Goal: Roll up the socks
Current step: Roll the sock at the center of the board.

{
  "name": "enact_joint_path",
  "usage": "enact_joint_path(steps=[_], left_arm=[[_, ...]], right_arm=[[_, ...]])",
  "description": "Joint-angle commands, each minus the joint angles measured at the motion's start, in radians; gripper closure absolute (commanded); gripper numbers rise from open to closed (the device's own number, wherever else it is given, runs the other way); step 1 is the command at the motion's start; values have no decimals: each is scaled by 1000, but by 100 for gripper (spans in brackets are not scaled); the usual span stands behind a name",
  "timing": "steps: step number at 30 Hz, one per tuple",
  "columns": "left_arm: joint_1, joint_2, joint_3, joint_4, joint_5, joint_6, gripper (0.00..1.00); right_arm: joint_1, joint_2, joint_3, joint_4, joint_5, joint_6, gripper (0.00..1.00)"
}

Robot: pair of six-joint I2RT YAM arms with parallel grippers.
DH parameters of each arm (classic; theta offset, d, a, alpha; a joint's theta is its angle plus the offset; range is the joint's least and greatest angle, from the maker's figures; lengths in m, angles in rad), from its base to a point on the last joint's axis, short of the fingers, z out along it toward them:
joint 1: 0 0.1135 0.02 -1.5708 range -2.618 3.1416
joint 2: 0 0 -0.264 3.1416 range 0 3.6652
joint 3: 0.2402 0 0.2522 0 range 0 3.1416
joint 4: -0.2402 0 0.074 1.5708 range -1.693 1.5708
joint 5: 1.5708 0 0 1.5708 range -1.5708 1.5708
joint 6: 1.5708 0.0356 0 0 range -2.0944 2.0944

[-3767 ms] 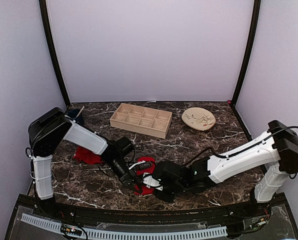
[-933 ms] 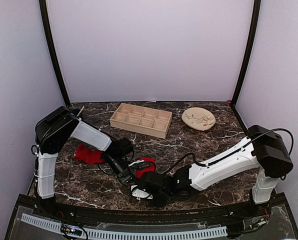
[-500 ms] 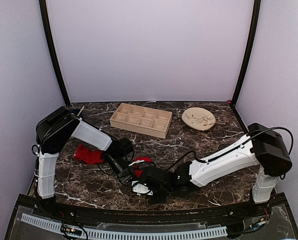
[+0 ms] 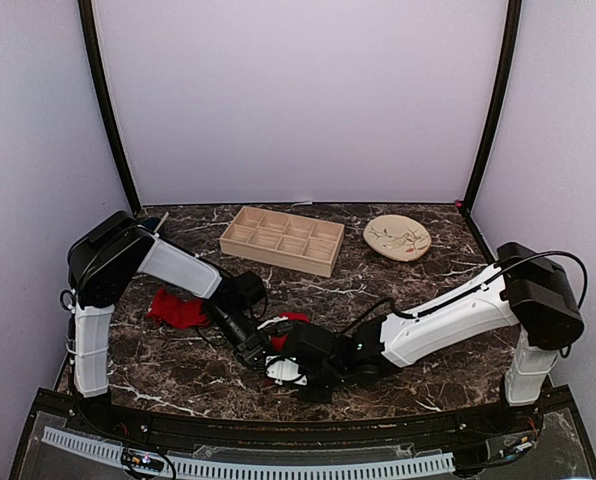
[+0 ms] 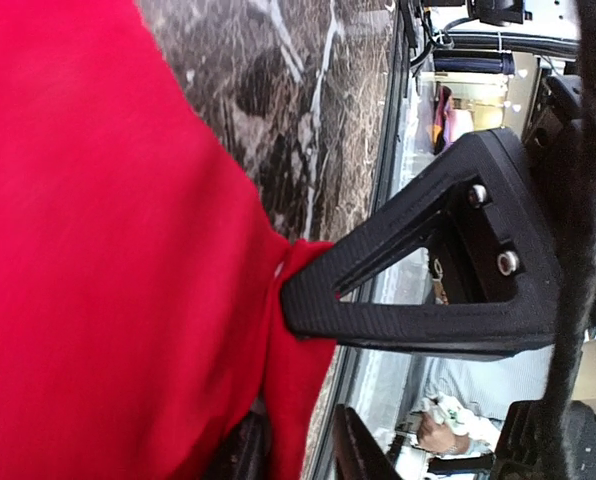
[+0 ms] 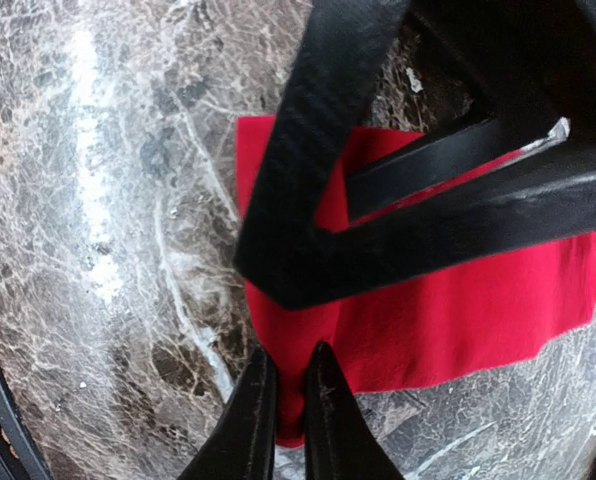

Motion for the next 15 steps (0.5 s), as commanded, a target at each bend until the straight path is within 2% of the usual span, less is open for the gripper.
enact_joint_path(steps=[1,15], left_arm=[[30,-48,-23,33,-179,-26,71],[103,-206,-106,145,-282,-120,67]], right_arm=[[-21,17,-28,-90,-47,30,90],[-36,20,5,-139,-119,88,91]])
